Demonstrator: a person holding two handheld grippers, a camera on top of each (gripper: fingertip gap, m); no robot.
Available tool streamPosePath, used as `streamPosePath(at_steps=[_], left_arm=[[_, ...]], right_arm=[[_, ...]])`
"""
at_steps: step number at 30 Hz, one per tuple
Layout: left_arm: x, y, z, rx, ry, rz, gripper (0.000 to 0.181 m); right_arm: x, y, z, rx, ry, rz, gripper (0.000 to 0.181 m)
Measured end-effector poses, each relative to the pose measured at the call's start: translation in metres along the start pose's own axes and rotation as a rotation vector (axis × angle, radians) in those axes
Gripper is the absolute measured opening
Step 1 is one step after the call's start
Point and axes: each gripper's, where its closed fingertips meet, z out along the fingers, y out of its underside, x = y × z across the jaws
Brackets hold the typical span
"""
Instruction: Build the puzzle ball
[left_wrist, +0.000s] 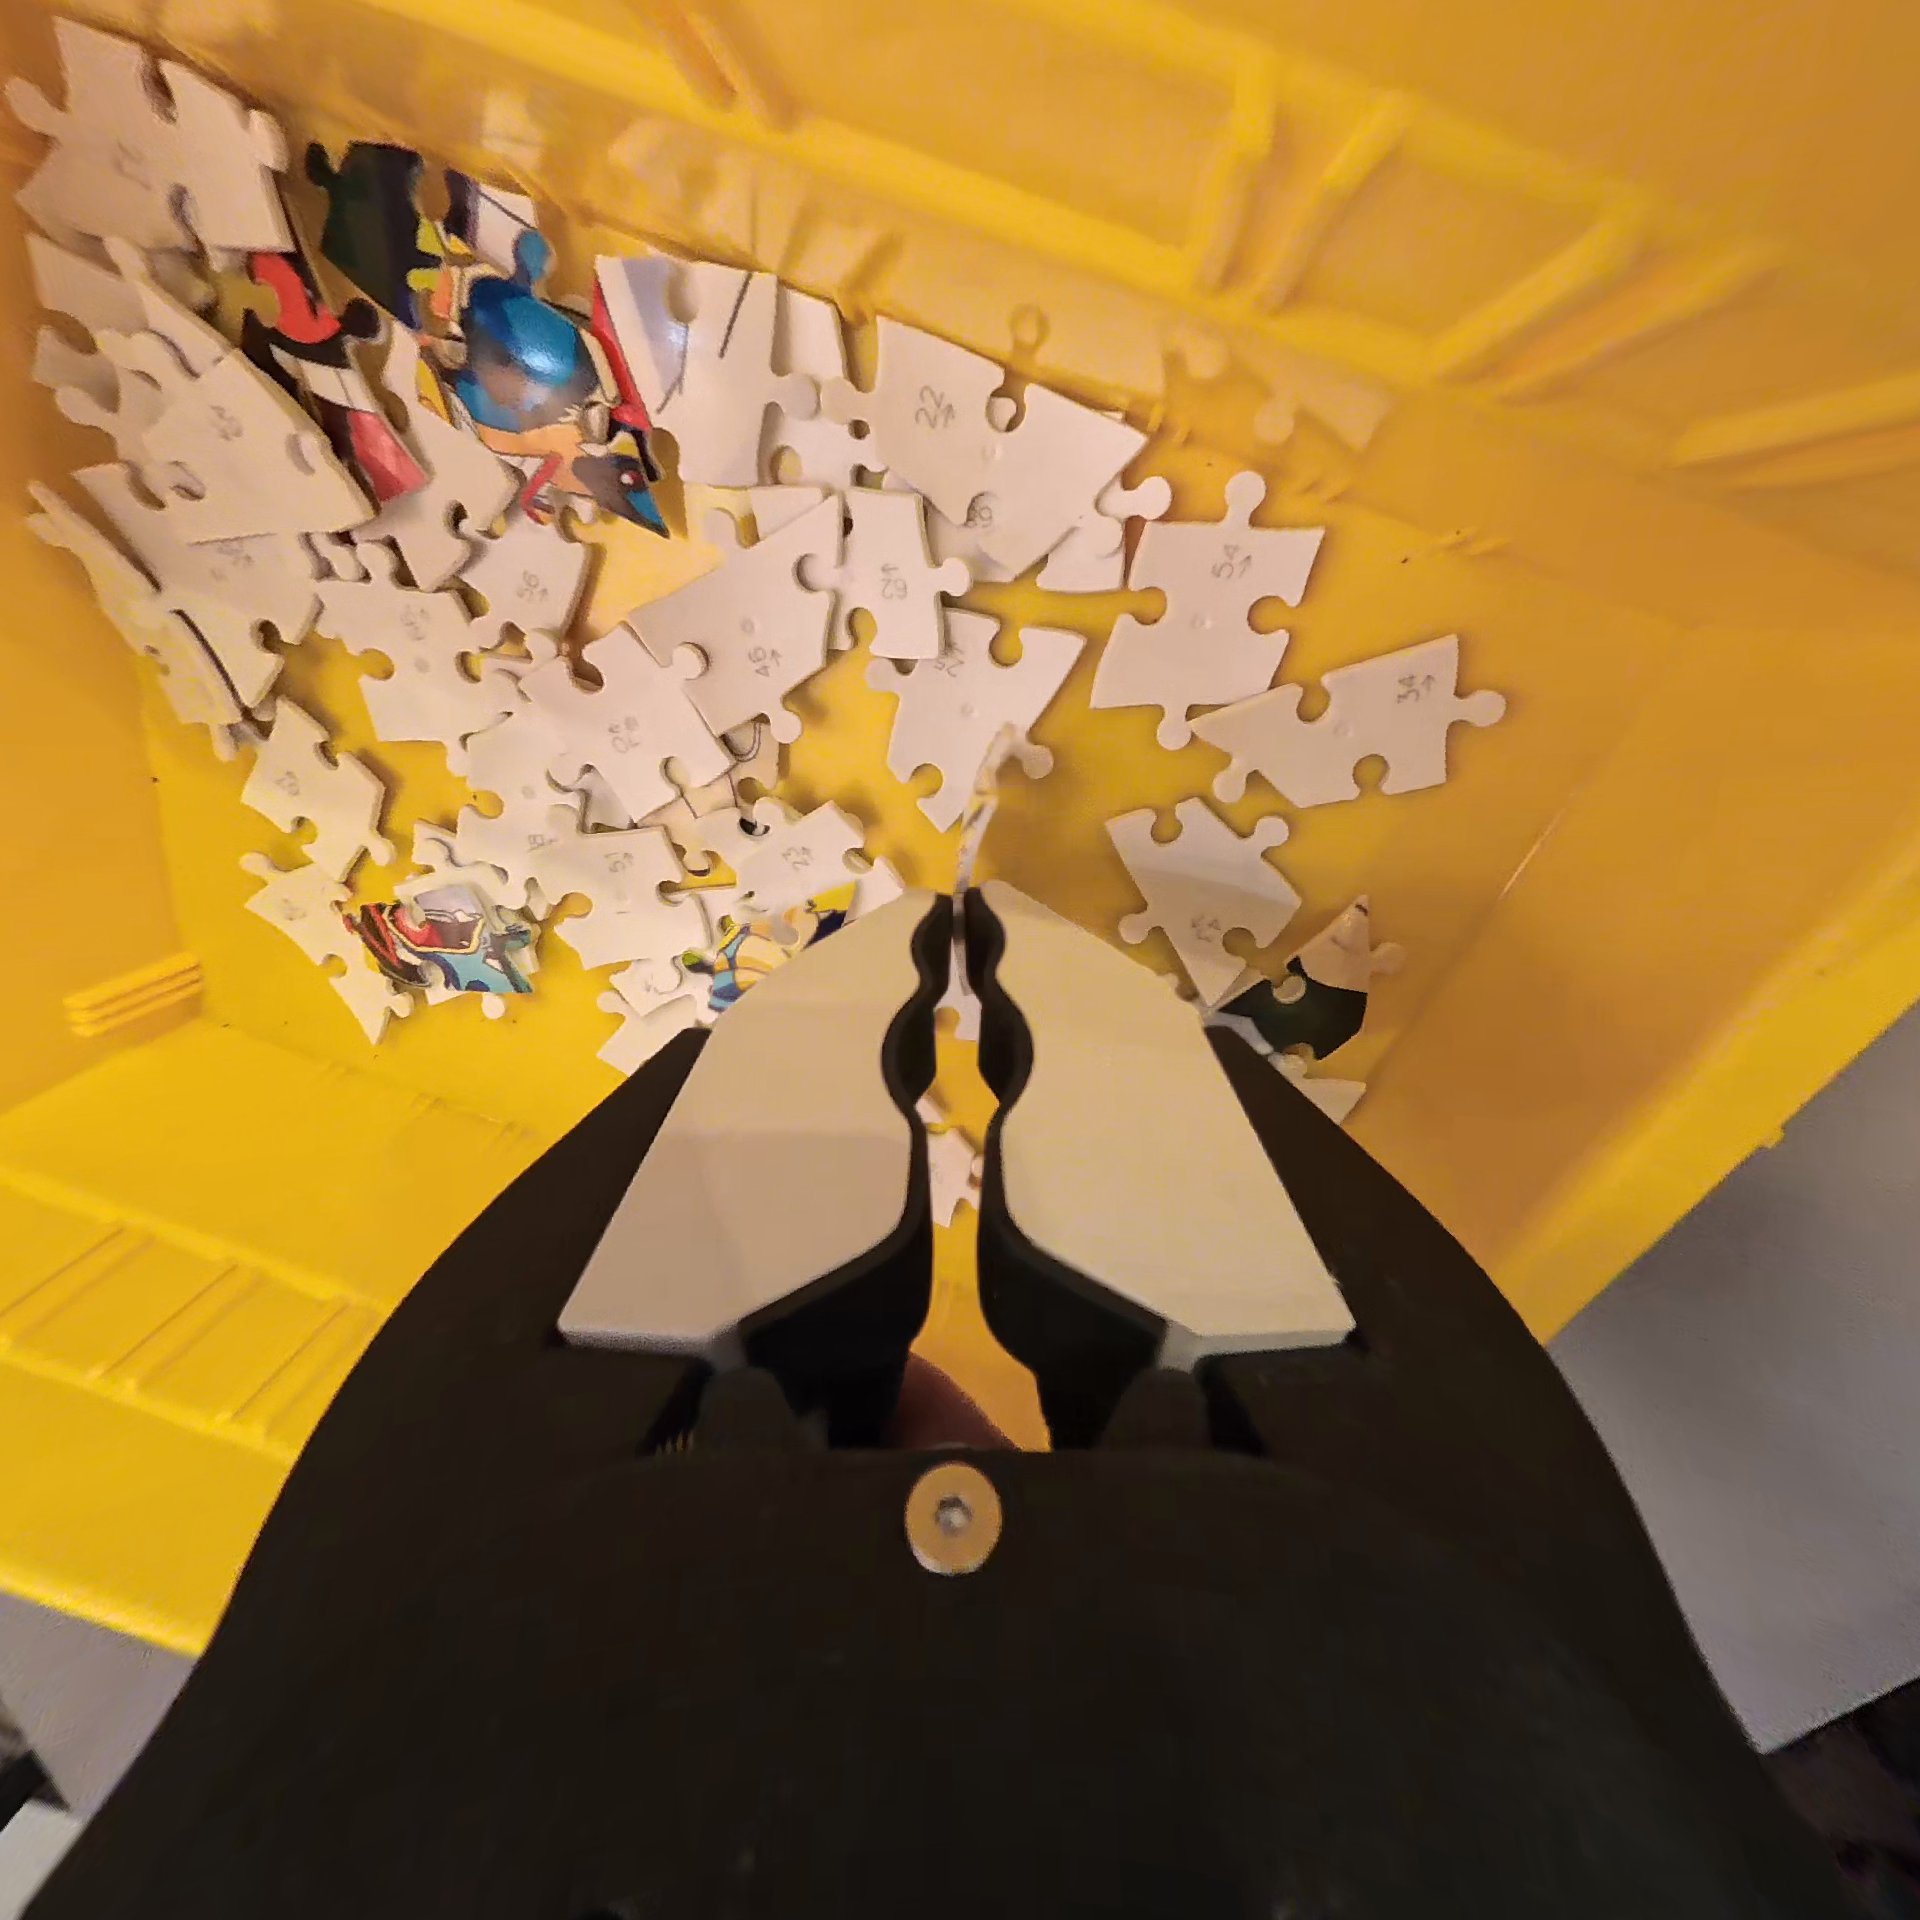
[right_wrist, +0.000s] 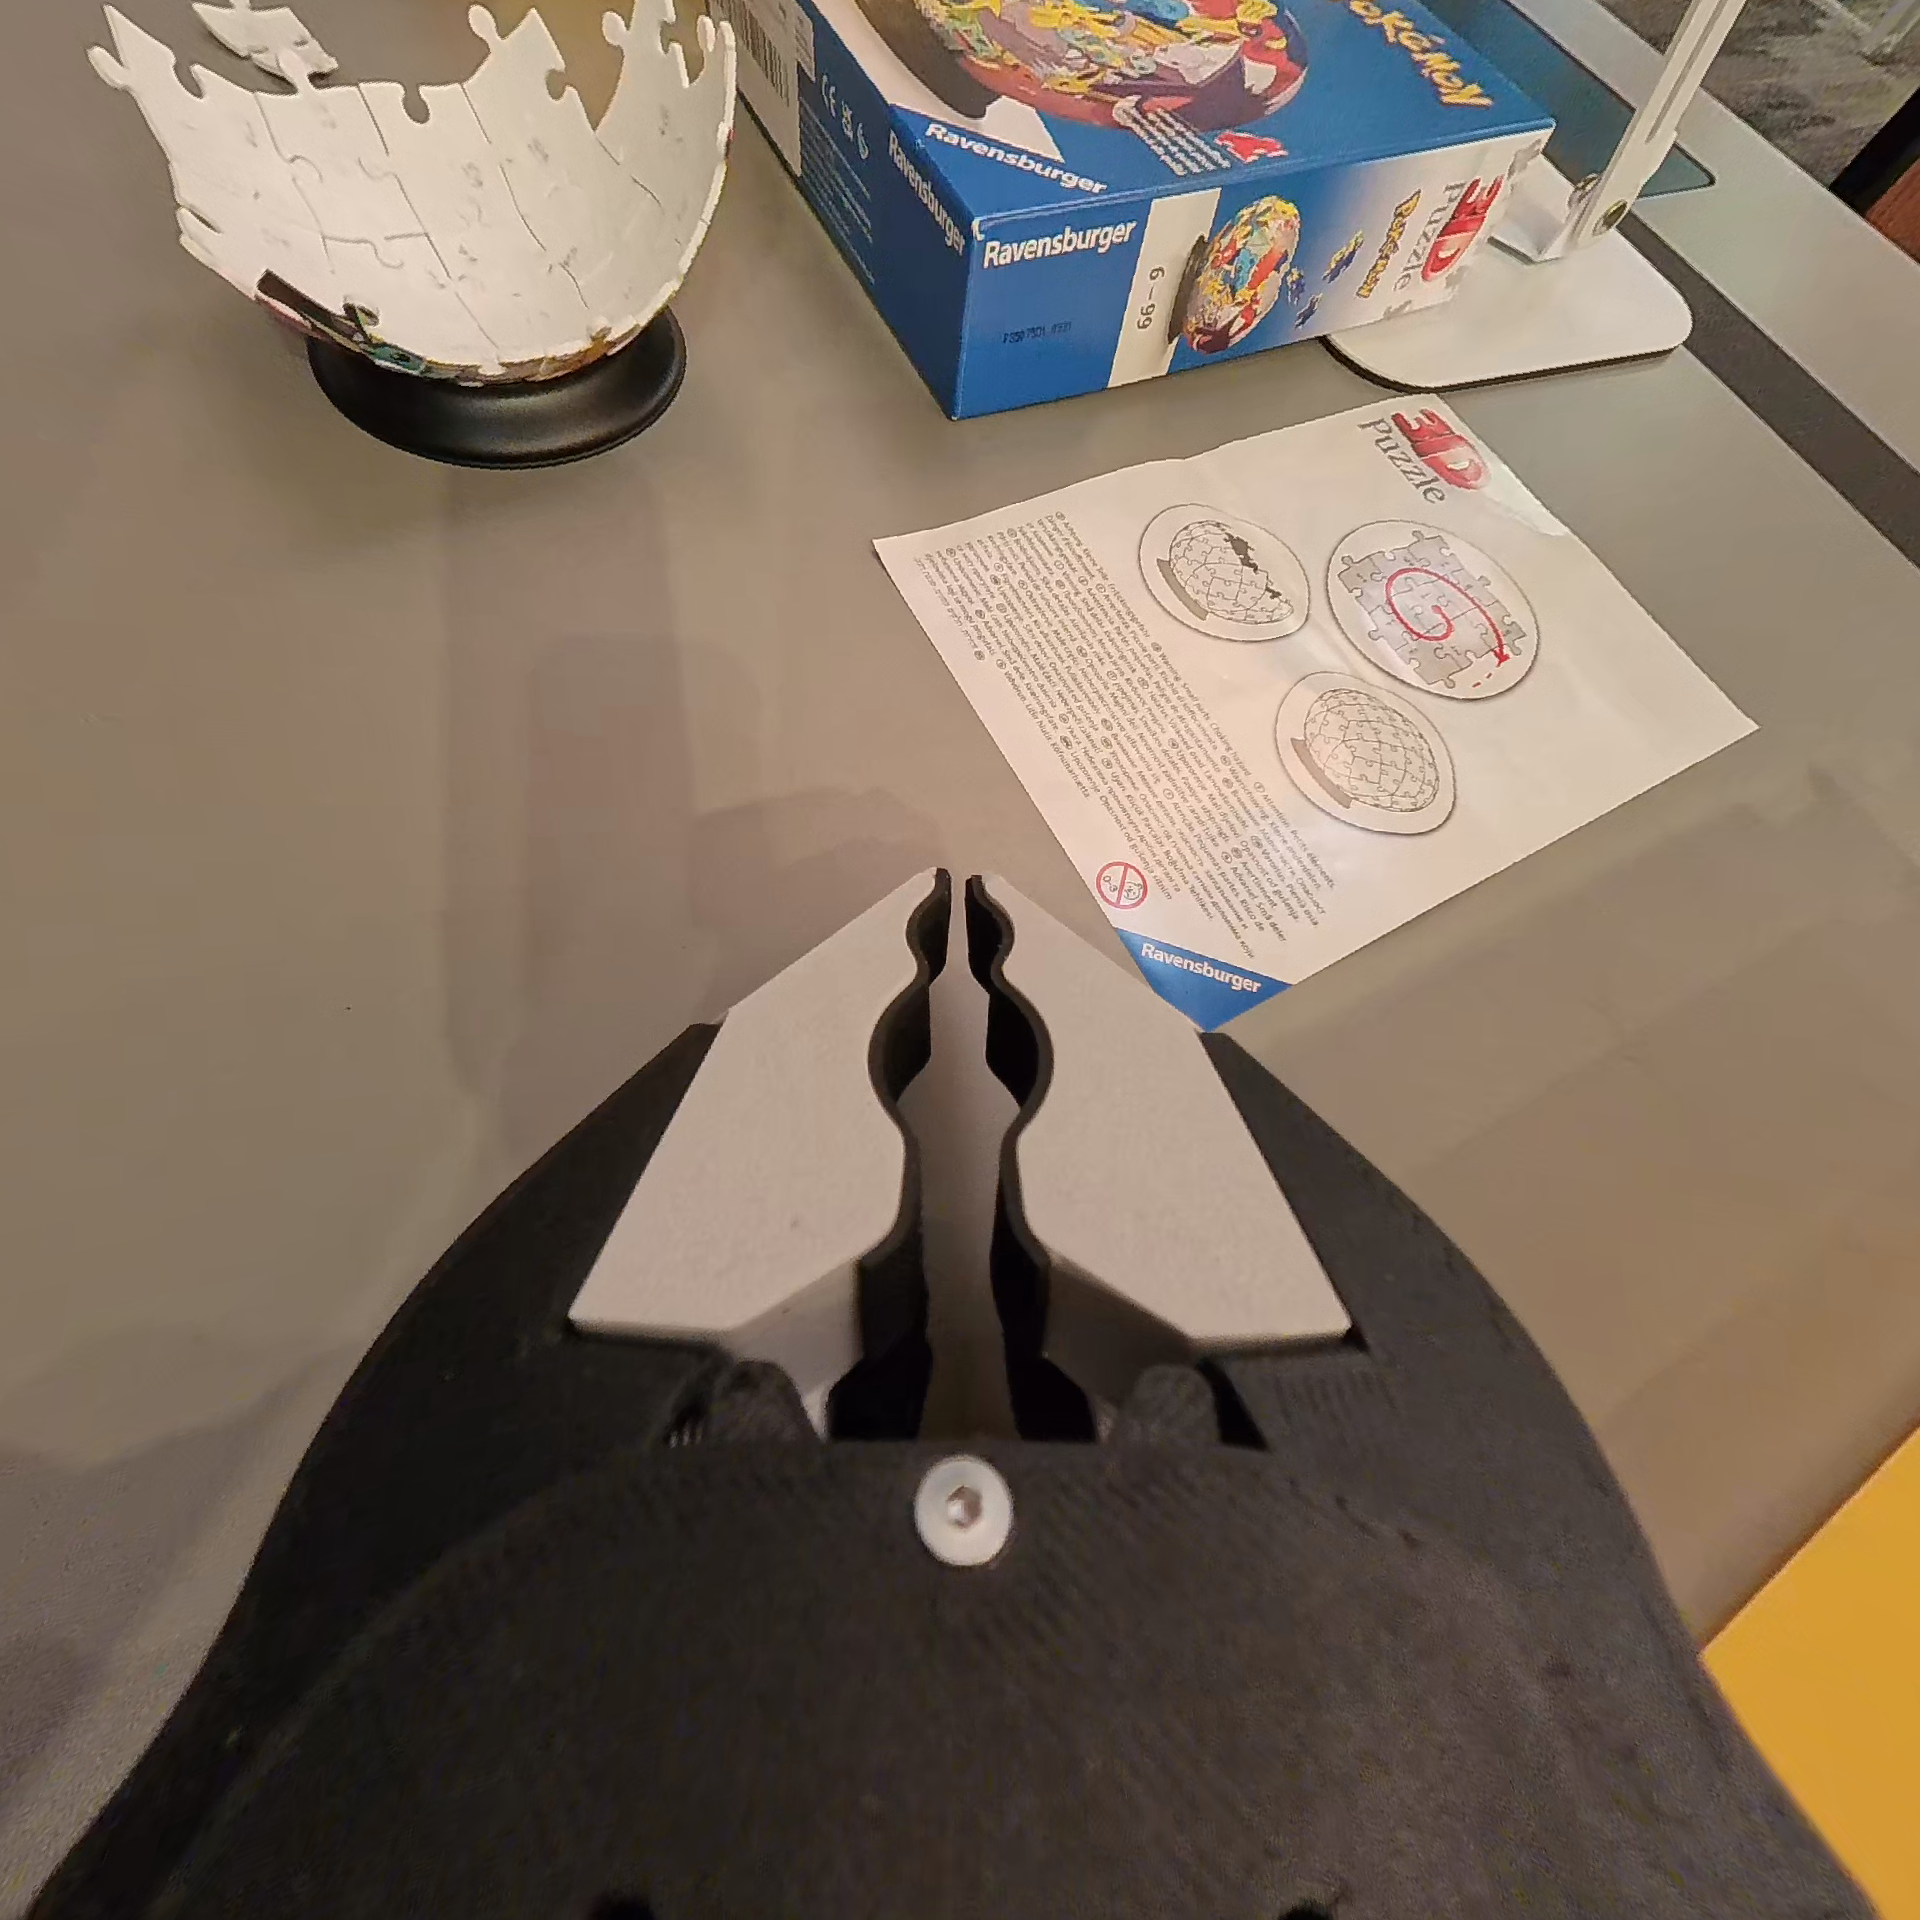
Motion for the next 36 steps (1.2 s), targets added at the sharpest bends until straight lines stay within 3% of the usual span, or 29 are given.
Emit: streamPosePath(at_steps=[5,8,13,16,21,25,29,33,36], left_arm=[[-0.003,-0.002,-0.020,0.043,-0.006,-0.030,0.002],[0.009,-0.008,-0.048,0.112,0.032,-0.066,0.002],[0.084,-0.023,-0.096,0.208,0.181,-0.002,0.002],[0.137,-0.022,-0.087,0.170,0.252,0.030,0.002],[0.194,-0.020,-0.047,0.139,0.330,-0.006,0.002],[0.199,-0.024,-0.026,0.158,0.288,-0.075,0.007],[0.191,-0.019,-0.014,0.146,0.226,-0.105,0.025],[0.178,-0.023,-0.034,0.220,0.197,-0.145,0.030],[0.144,-0.028,-0.066,0.296,0.098,-0.144,0.028]], right_arm=[[0.000,0.000,0.000,0.000,0.000,0.001,0.001],[0.000,0.000,0.000,0.000,0.000,0.000,0.001],[0.000,0.000,0.000,0.001,0.000,0.000,0.001],[0.000,0.000,0.000,0.002,0.002,-0.003,0.001],[-0.001,0.000,0.000,0.003,0.005,-0.012,0.001],[-0.001,0.000,0.000,0.003,0.004,-0.014,0.001],[-0.001,-0.001,0.000,0.004,0.003,-0.012,0.001],[-0.001,-0.001,-0.001,0.005,0.005,-0.013,0.001],[-0.001,-0.001,-0.001,0.005,0.002,-0.011,0.001]])
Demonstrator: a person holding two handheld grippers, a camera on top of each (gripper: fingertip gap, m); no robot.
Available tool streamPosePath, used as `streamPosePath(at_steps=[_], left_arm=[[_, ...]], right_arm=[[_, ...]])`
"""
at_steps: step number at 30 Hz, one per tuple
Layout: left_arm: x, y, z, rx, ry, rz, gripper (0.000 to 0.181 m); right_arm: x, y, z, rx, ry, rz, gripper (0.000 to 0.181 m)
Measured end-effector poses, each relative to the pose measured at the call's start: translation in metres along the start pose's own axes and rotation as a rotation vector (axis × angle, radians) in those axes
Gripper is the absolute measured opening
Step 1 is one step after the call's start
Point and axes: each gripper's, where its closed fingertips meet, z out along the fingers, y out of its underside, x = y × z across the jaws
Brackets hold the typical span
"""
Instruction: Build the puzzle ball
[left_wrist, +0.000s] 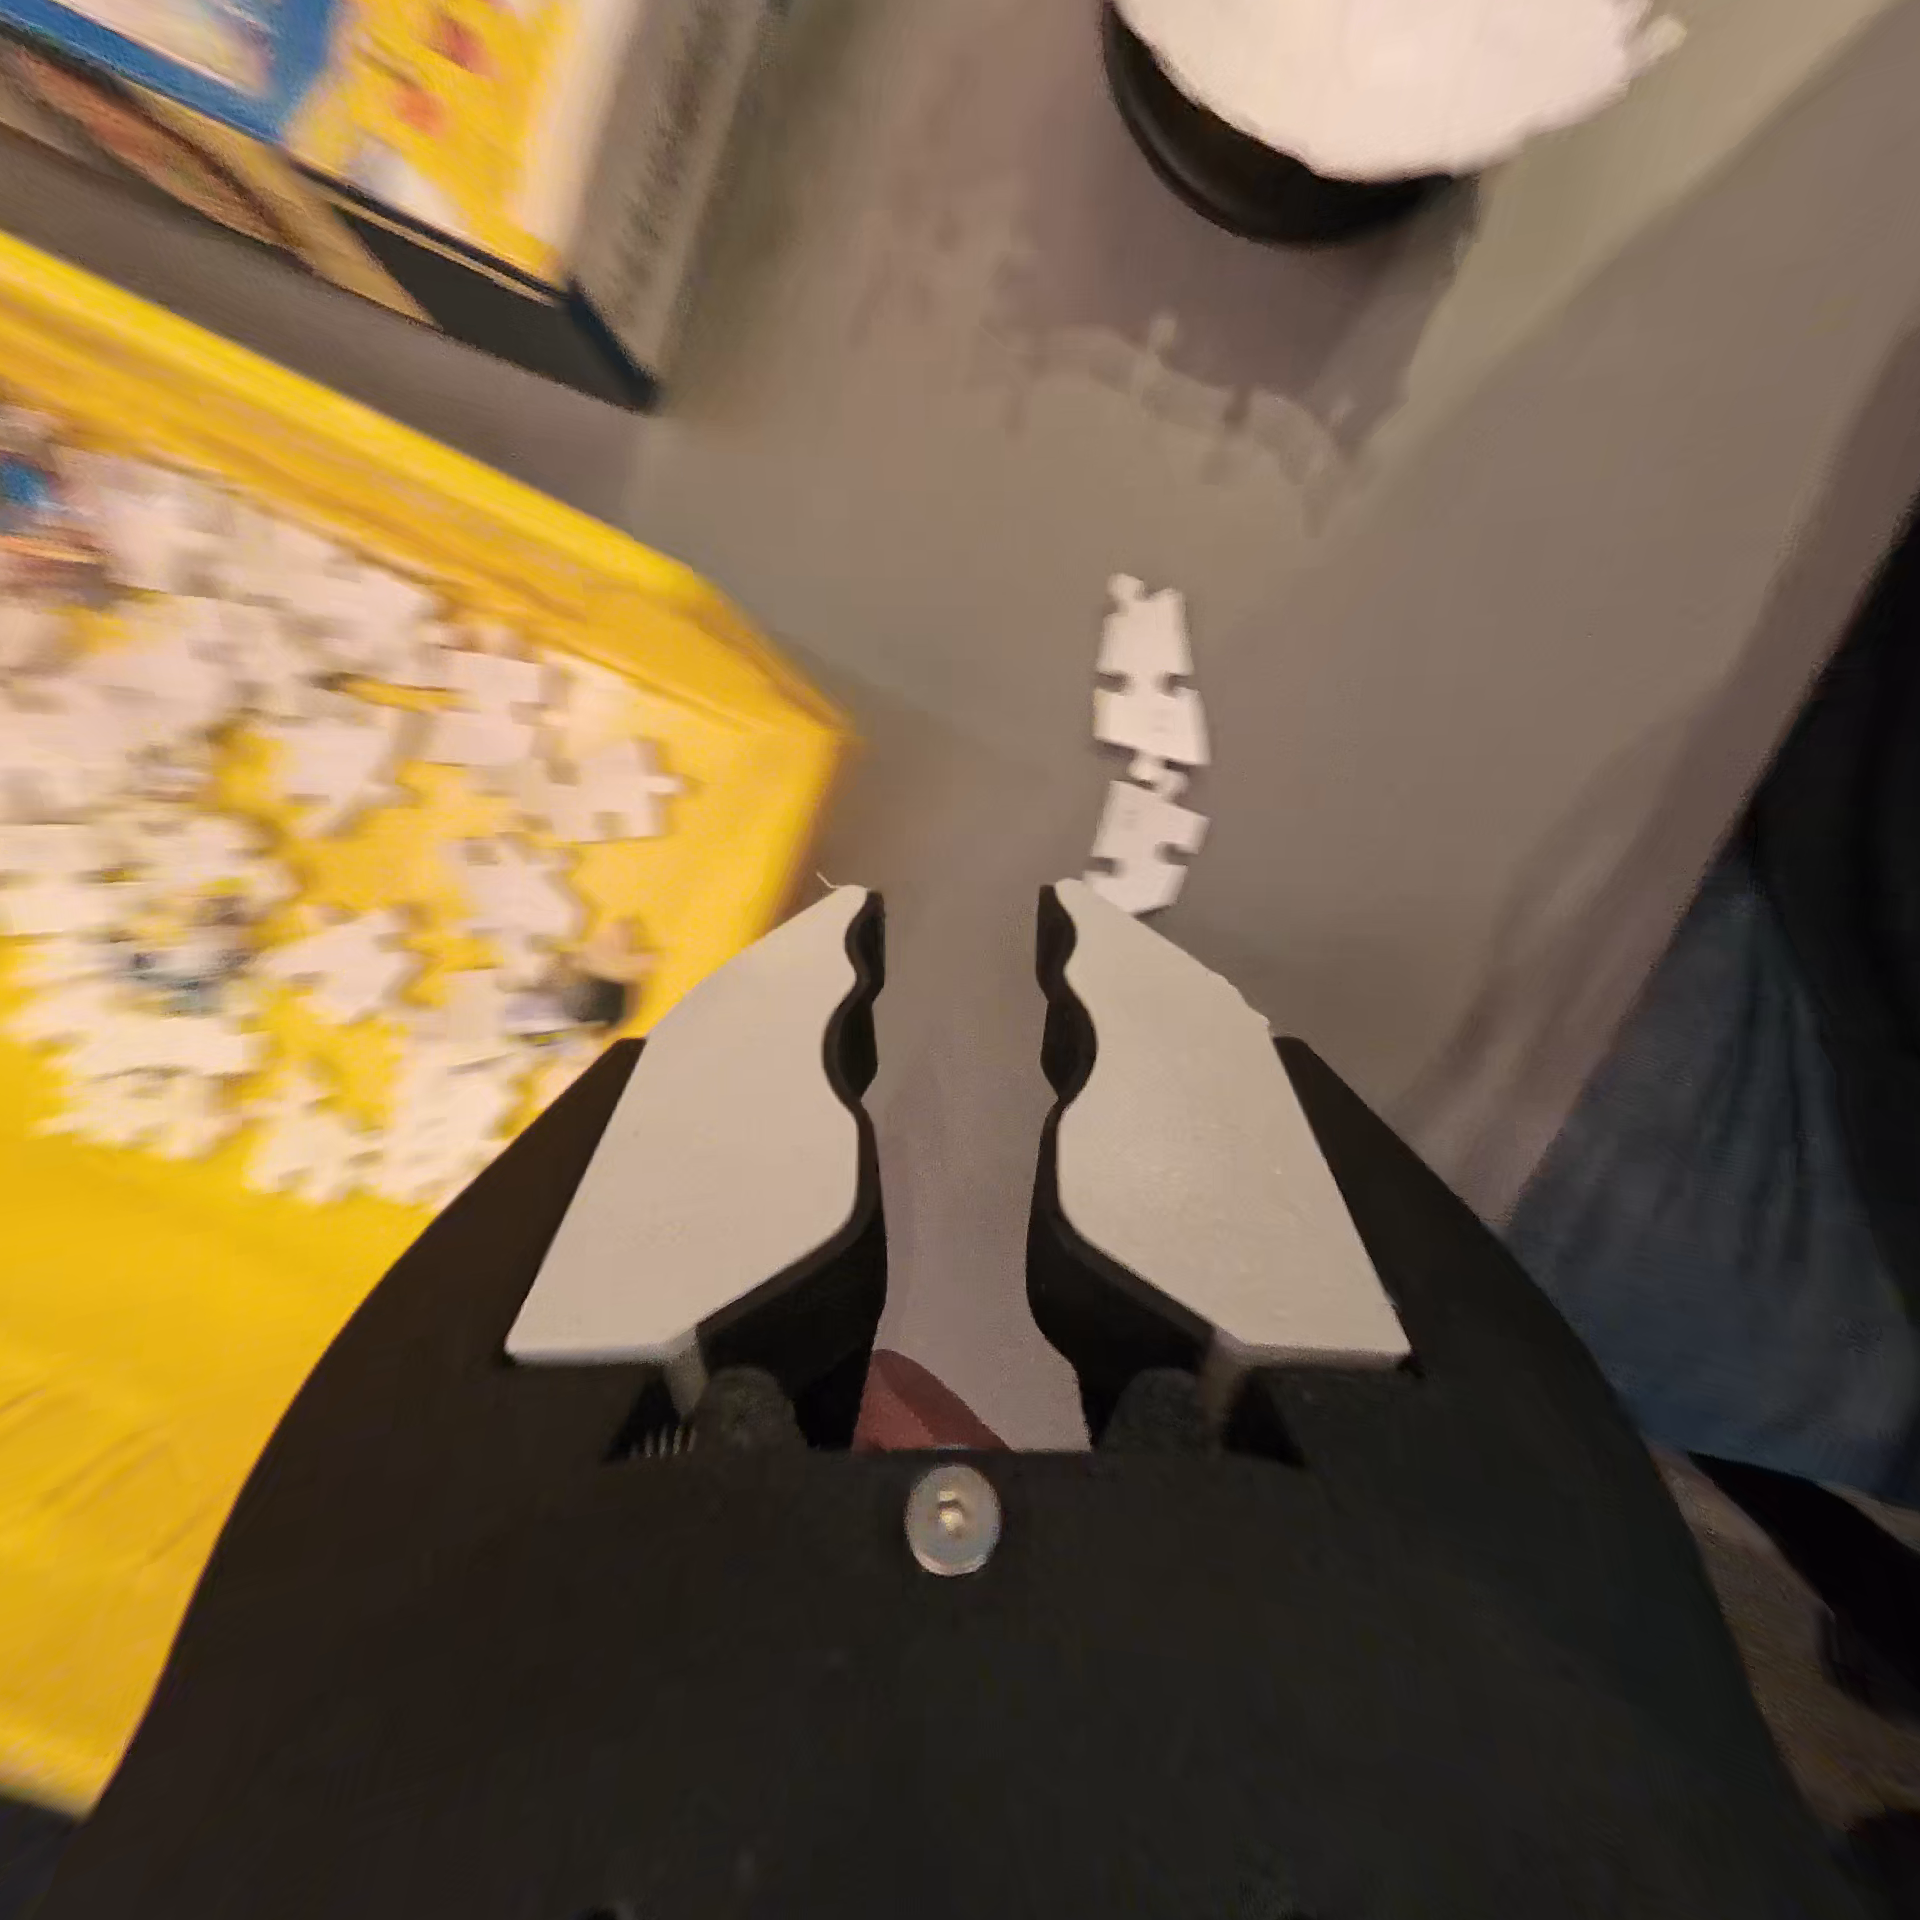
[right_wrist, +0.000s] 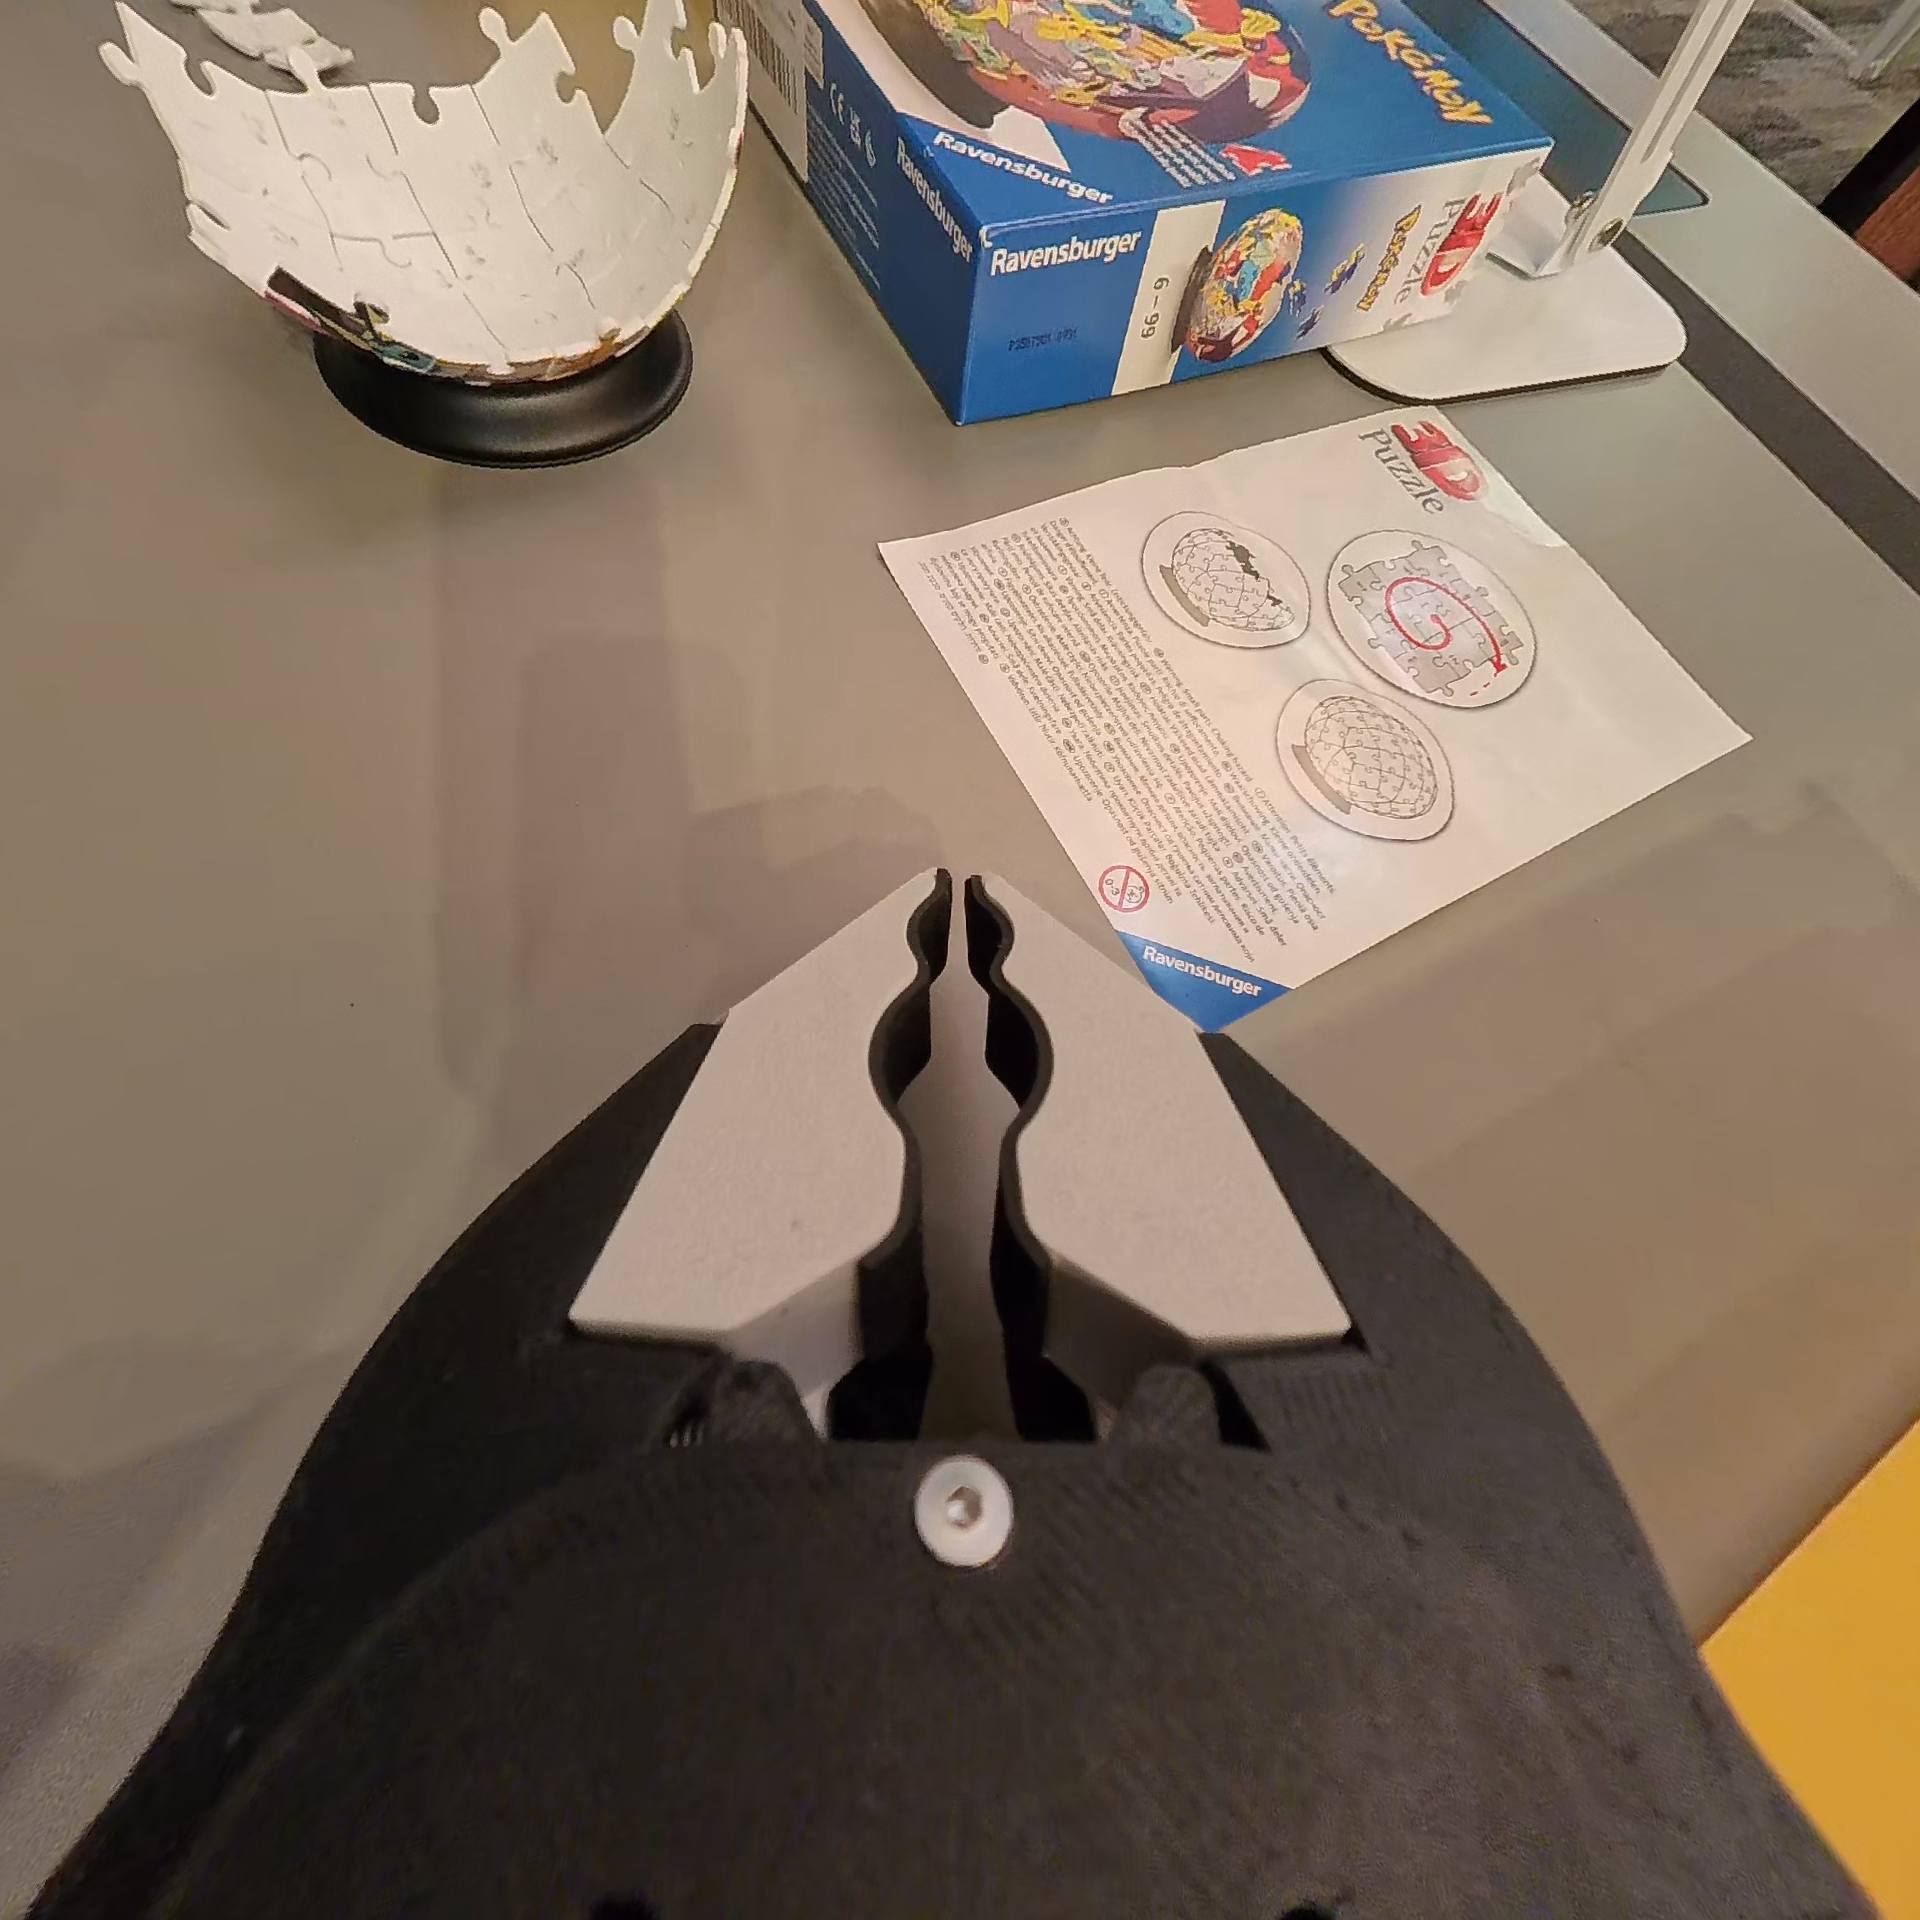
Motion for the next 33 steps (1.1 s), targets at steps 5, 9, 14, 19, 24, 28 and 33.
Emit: streamPosePath(at_steps=[5,9,14,19,24,28,33], left_arm=[[-0.086,-0.021,-0.022,0.047,-0.206,0.041,0.028],[-0.129,-0.019,0.010,-0.045,-0.235,0.097,0.032],[-0.152,-0.005,0.043,-0.172,-0.243,0.171,0.033],[-0.152,0.000,0.058,-0.174,-0.135,0.088,0.033],[-0.152,0.000,0.065,-0.176,-0.096,0.062,0.034],[-0.148,0.001,0.066,-0.172,-0.049,0.033,0.024],[-0.150,0.001,0.064,-0.166,-0.078,0.055,0.014]], right_arm=[[0.000,0.000,0.000,0.004,0.005,-0.003,0.001],[0.000,-0.001,-0.001,0.007,0.006,-0.003,0.001],[0.000,-0.001,-0.001,0.011,-0.001,0.002,0.001],[0.000,-0.002,-0.002,0.013,-0.009,0.012,0.001],[0.001,-0.001,-0.001,0.009,-0.006,0.012,0.001],[0.001,-0.001,-0.001,0.005,-0.008,0.015,0.001],[0.001,-0.001,-0.001,0.005,-0.008,0.015,0.001]])
